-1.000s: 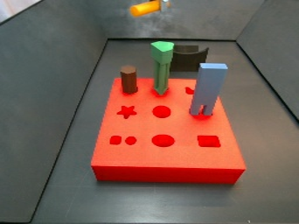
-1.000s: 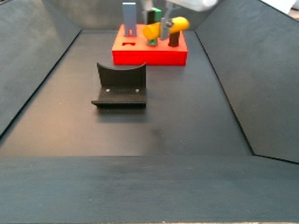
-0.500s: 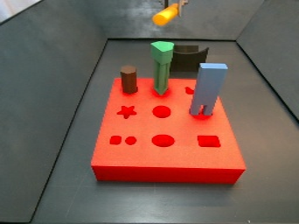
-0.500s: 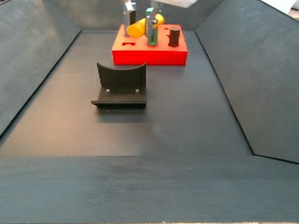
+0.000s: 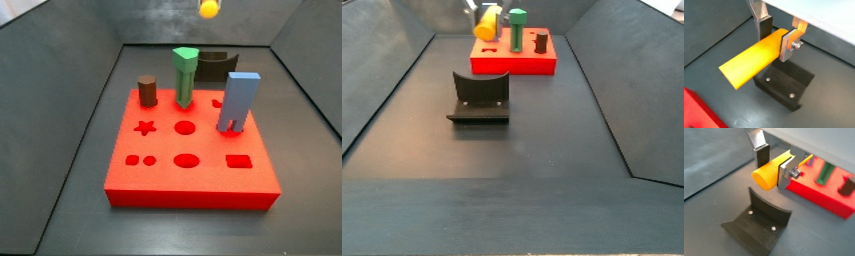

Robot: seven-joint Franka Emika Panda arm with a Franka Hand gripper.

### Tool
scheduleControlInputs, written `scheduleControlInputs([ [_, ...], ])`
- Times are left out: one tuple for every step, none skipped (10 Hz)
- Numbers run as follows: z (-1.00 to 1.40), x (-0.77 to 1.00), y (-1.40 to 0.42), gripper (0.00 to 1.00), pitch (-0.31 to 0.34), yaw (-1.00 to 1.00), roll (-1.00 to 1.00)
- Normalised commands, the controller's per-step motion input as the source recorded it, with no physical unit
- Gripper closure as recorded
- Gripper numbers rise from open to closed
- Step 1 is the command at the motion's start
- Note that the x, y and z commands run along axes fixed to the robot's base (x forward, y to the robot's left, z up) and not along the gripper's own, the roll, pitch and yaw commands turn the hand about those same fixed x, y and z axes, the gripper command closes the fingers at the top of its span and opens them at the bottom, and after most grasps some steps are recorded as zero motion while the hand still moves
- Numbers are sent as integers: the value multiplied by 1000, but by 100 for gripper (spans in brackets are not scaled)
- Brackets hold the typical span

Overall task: Pick up the oval object. Move up. Place the oval object on the fixture. Regrasp the oval object. Move to above the board. Insert the oval object.
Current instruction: Place the oval object on the fixture.

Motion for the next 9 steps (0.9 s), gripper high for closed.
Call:
scheduleControlInputs([
  [61, 271, 545, 100, 270, 472, -1000],
  [36, 223, 378, 100, 314, 411, -1000],
  [18, 170, 164, 100, 379, 311, -1000],
  [7, 145, 93, 100, 395, 243, -951],
  [-5, 83, 75, 100, 338, 41, -670],
  [-7, 73, 69, 100, 307, -25, -567],
  [-14, 82, 58, 100, 240, -102, -354],
  [-15, 86, 46, 100, 216, -120, -269],
  [-1000, 105, 64, 100, -16, -208, -1000],
])
